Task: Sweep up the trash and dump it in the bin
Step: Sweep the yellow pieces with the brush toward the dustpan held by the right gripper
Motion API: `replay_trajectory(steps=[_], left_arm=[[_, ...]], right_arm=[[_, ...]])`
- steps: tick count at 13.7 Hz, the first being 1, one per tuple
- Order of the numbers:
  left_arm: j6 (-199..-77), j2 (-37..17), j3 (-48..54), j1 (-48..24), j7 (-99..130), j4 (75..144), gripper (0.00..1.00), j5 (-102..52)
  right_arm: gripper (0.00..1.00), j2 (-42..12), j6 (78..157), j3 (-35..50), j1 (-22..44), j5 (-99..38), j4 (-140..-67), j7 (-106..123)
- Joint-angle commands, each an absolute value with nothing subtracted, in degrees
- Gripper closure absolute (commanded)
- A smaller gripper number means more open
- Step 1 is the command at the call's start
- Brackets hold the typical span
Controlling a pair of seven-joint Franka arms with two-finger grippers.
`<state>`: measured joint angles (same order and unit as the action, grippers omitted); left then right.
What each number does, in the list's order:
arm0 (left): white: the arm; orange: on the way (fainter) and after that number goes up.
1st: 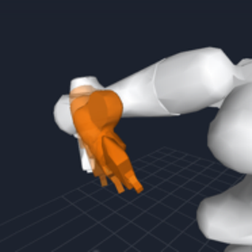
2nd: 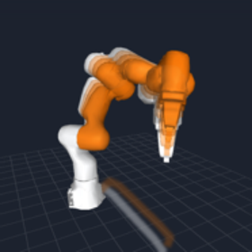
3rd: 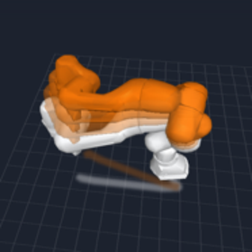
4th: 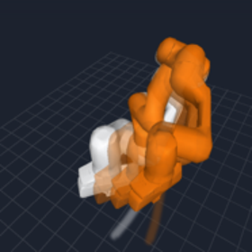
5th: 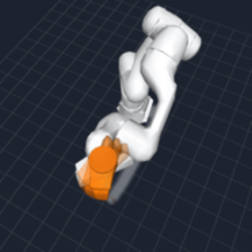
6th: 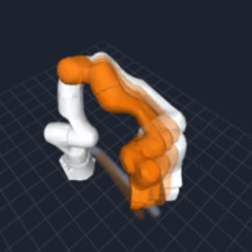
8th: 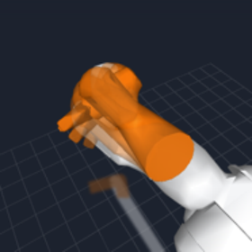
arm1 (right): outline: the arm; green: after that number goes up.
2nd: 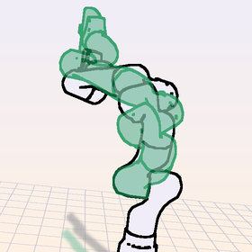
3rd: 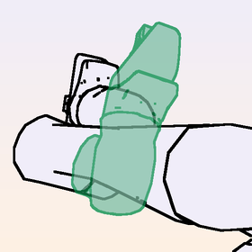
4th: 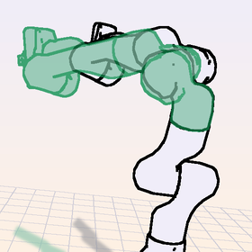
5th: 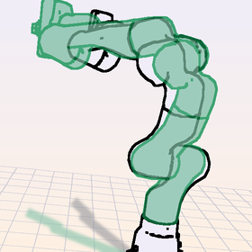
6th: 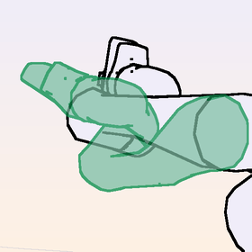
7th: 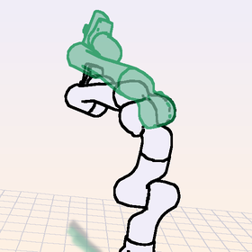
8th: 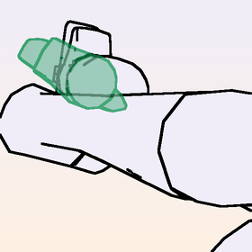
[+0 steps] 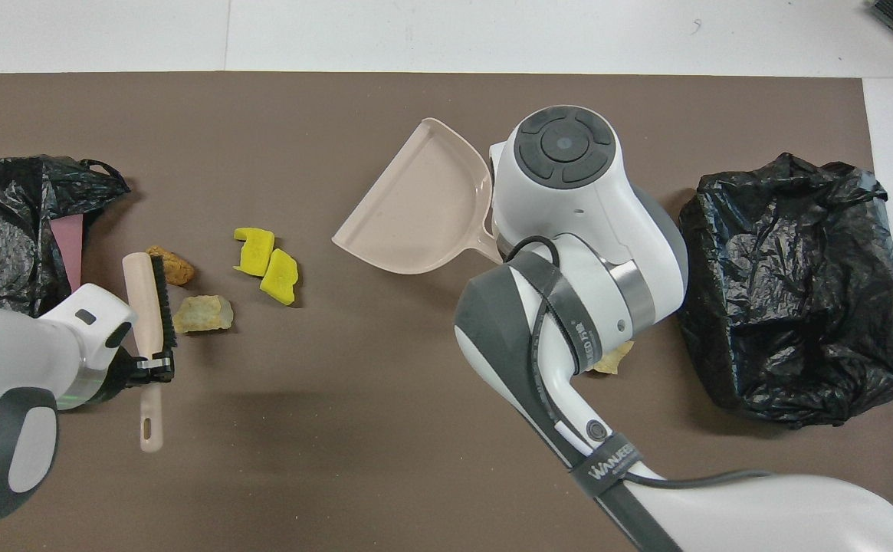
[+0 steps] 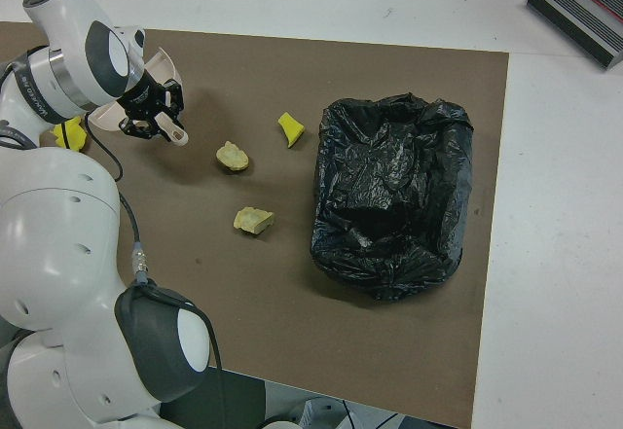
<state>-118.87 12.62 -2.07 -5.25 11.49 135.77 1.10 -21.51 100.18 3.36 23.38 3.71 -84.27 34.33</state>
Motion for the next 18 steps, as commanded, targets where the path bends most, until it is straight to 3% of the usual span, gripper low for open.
replay_trajectory(steps=[1, 5, 10, 18], left_arm=[[-120.13, 4.68, -1.32, -1.25, 6.61, 129.65, 1.00, 2.81], [-126.12, -1.05, -1.06, 0.27, 5.79, 129.64, 1.00, 2.38], [-126.04, -1.14, -0.79, -10.96, 20.03, 130.43, 1.00, -1.04], [-130.78, -4.92, -0.62, -21.96, 20.48, 128.41, 1.00, -7.64]], right_arm=[[1.00, -21.97, 100.72, 4.04, 22.94, 7.80, -84.90, 43.93], [1.00, -23.81, 100.64, 4.04, 24.17, 9.14, -84.99, 45.00], [1.00, -24.78, 102.21, 4.04, 25.40, 10.90, -86.92, 46.66], [1.00, -25.22, 105.64, 4.13, 26.89, 13.00, -89.65, 47.02]])
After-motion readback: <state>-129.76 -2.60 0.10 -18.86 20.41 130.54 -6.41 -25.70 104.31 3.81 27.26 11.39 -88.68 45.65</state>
